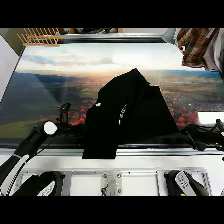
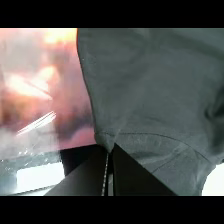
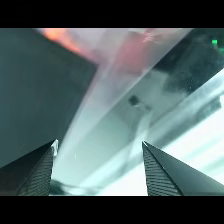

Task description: Fold the clothes and pants, and hang the long-sleeved shirts on hangers.

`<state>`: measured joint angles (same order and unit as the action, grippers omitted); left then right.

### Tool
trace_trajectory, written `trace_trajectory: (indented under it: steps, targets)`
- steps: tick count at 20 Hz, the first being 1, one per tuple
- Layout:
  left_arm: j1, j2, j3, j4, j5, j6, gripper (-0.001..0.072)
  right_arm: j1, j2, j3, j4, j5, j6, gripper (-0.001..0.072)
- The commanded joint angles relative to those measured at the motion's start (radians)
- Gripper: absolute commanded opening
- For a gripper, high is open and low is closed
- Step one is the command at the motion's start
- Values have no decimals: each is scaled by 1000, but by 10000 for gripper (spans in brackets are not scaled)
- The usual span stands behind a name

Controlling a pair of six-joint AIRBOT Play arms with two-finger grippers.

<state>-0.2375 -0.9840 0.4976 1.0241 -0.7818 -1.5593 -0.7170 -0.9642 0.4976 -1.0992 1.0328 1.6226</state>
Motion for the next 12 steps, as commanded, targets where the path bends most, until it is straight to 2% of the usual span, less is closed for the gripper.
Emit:
trace_trajectory:
  steps: [1, 5, 9, 10, 11, 12]
  targets:
    - [5, 70, -28, 3, 4, 0, 7, 20, -86, -48, 161, -151, -88, 584]
    - [5, 98, -28, 3, 8, 0, 7, 154, -185, -48, 250, -248, -131, 584]
    - [5, 98, -28, 3, 7, 0, 7, 242, -216, -48, 252, -322, -135, 579]
    - [5, 98, -28, 3, 8, 0, 7, 252, -216, -47, 251, -334, -135, 463]
    - [5, 98, -28, 4, 8, 0, 8, 257, -216, -43, 251, -337, -146, 195]
    - [5, 98, -27, 4, 9, 0, 7, 257, -214, -34, 251, -332, -171, 46]
